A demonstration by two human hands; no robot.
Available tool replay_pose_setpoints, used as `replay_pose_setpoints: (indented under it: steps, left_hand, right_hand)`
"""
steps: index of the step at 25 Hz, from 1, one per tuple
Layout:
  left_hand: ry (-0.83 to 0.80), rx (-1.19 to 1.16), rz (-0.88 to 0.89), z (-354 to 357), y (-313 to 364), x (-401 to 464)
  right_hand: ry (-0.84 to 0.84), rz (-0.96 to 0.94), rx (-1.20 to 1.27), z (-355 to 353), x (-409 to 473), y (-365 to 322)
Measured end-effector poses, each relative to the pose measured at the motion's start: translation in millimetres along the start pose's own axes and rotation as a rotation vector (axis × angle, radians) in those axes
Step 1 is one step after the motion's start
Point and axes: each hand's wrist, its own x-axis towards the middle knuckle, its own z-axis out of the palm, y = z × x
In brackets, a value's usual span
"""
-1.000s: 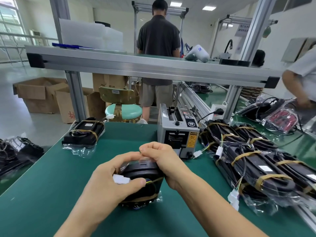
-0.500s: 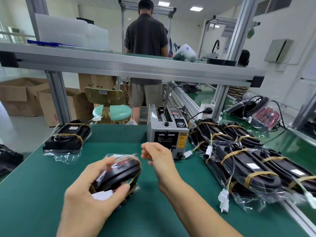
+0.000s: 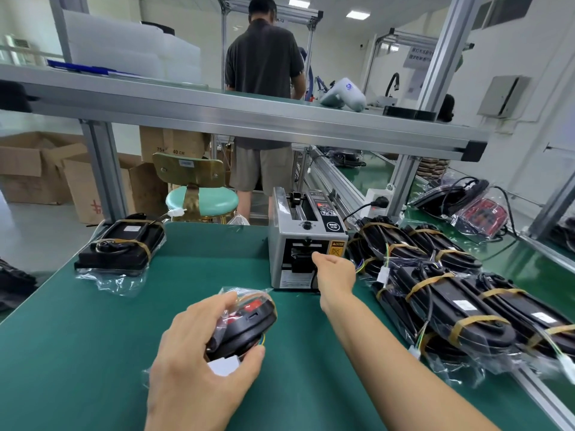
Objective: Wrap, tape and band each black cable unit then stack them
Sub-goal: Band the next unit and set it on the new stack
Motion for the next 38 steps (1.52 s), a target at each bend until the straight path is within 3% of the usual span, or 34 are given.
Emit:
replay_pose_setpoints:
  steps: [6, 12, 14, 17, 19, 38]
  left_hand:
    - [0.051, 0.042, 0.019, 4, 0, 0]
    - [0.048, 0.014, 0.012, 0, 1, -1]
    - [0.056, 0.014, 0.013, -1, 1, -1]
    - [0.080, 0.022, 0.022, 2, 1, -2]
    - [0.091, 0.046, 0.041, 7, 2, -4]
    - [0.093, 0.111, -0.001, 11, 8, -14]
  right_hand:
    - [0.087, 0.011, -0.076, 15, 13, -5]
    - [0.064, 0.208, 0.080, 17, -1, -21]
    - [-0.145, 0.201, 0.148, 4, -32, -29]
    - [-0.637, -0.037, 0.115, -30, -103, -30]
    - [-0.812, -0.093, 0.123, -48, -138, -26]
    - [-0.677, -0.120, 0.159, -57, -158, -21]
